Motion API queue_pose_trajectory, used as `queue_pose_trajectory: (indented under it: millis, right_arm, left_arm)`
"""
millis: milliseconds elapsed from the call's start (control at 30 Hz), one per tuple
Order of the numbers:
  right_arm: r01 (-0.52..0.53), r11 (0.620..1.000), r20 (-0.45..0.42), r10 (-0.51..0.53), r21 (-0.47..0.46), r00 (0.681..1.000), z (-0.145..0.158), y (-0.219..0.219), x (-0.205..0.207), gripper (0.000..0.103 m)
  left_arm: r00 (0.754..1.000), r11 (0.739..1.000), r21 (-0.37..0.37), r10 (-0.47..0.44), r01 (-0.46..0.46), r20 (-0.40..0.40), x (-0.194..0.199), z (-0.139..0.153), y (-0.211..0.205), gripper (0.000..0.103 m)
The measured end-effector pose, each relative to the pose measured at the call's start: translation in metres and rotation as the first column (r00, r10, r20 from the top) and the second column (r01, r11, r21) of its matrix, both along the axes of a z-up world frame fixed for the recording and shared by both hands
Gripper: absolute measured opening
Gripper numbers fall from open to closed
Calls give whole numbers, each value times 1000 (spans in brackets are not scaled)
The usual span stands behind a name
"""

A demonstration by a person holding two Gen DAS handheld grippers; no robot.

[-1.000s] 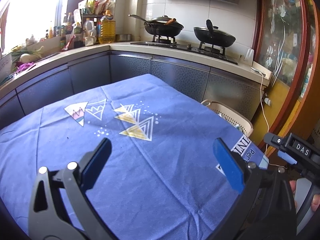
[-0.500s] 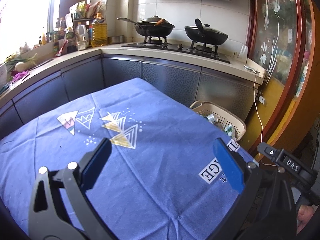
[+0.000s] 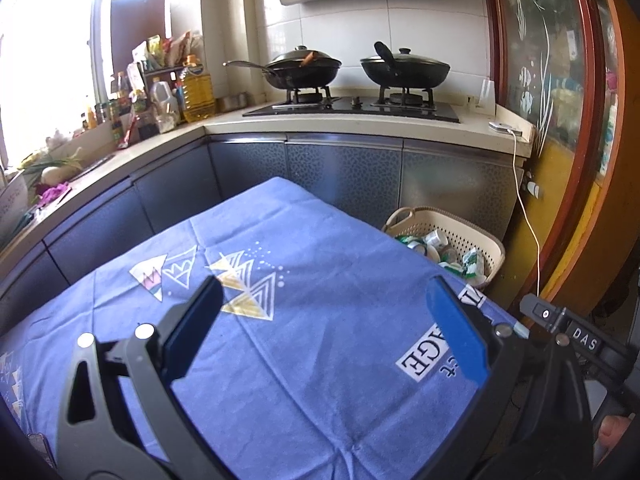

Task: Collect trash

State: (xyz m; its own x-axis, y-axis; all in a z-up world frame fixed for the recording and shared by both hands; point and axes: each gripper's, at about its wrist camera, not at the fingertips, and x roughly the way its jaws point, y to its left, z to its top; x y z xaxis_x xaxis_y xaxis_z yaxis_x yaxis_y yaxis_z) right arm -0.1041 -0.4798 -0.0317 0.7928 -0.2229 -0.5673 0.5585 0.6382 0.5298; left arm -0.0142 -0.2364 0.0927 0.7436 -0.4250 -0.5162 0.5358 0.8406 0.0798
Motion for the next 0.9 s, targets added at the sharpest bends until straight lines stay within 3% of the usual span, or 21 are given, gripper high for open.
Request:
queue_pose_trajectory:
  millis: [900]
  right_arm:
    - [-63,998,6,63,-19,998,8,15,4,89]
  left_arm:
    - [999,999,-18,37,-37,4,0,1,14,97]
